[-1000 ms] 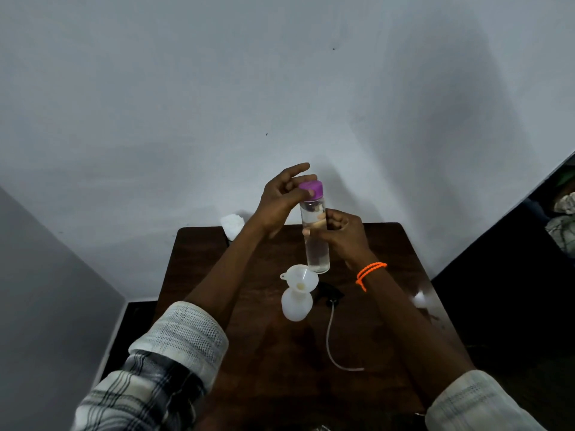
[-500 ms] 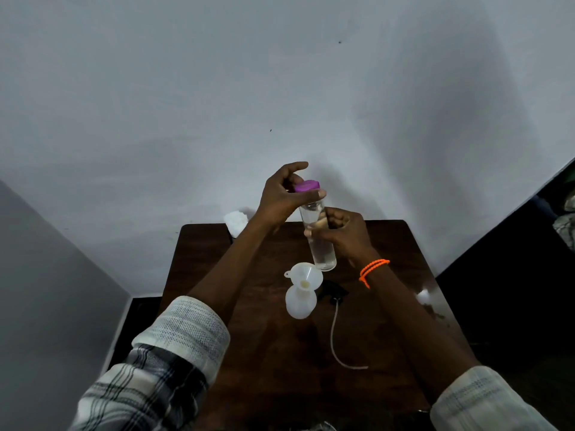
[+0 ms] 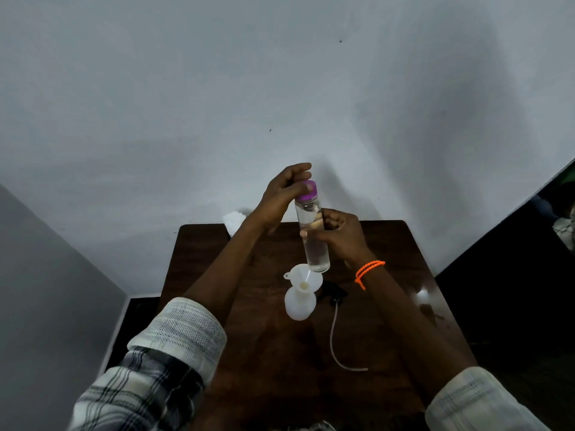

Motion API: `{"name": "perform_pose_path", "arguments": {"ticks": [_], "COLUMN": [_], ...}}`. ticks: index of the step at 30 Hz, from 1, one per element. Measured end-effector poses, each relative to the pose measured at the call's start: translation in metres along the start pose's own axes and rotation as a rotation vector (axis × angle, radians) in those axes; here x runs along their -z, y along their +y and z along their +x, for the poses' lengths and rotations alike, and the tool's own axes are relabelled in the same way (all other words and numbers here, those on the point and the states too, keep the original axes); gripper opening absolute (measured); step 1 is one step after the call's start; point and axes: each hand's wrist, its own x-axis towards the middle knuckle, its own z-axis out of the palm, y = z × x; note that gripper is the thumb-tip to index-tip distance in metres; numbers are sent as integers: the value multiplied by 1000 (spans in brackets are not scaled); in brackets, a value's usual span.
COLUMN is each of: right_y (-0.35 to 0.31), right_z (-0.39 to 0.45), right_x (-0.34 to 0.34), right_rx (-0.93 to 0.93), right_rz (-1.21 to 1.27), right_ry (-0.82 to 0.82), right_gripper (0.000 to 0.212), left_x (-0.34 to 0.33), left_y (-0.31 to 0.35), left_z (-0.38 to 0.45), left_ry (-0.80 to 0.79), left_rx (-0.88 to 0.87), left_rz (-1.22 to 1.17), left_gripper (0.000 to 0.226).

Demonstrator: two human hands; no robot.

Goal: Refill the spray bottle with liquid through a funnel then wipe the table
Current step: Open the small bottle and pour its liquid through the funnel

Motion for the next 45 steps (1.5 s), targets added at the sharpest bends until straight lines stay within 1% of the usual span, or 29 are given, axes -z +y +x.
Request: {"name": "perform_pose_path", "arguments": {"ticks": [2,6,9,11,14,17,21,23,26,27,29,32,35,38,41,43,45], "right_y": [0,1,2,2,5,8,10,13,18,22,29,40,52,66,85,94,100], "right_z": [2,3,4,6,9,6,-1,-3,-6,-7,-10,-17,-25,-31,-32,-32,-32], "right_x": [1,6,12,15,18,22,29,34,42,46,51,56,59,62,68,72,76], "right_rx": [-4,2,0,13,39,27,12,7,7,11,12,20,23,36,44,34,11], "right_rz": [0,-38,-58,-113,-193,-184,-165,-181,-238,-259,-304,-402,-472,-515,-571,-620,-630], "right_ry": [3,2,23,32,23,18,22,31,23,14,9,-15,-53,-87,-113,-135,-157], "right_gripper": [42,40,35,33,37,38,39,40,40,40,43,46,47,54,59,65,70], "left_x": [0,-2,-6,-10,-13,-11,-4,4,14,17,23,32,37,39,38,36,33], "left_y": [-1,2,3,4,6,10,3,-8,-31,-39,-59,-89,-111,-137,-151,-152,-151], "left_z": [1,0,-1,-1,2,7,9,8,5,3,-4,-19,-38,-54,-68,-75,-78], "left_ry": [-9,114,159,197,290,341,317,328,333,336,344,317,255,165,64,6,-28], "left_rx": [-22,-31,-29,-31,-22,-3,83,151,266,306,383,483,577,579,602,607,612], "left_rz": [-7,-6,-55,-50,-34,-122,-332,-382,-395,-374,-259,-91,41,128,225,236,238], "left_gripper": [49,52,53,51,47,46,43,38,27,26,26,35,34,33,43,47,46]}}
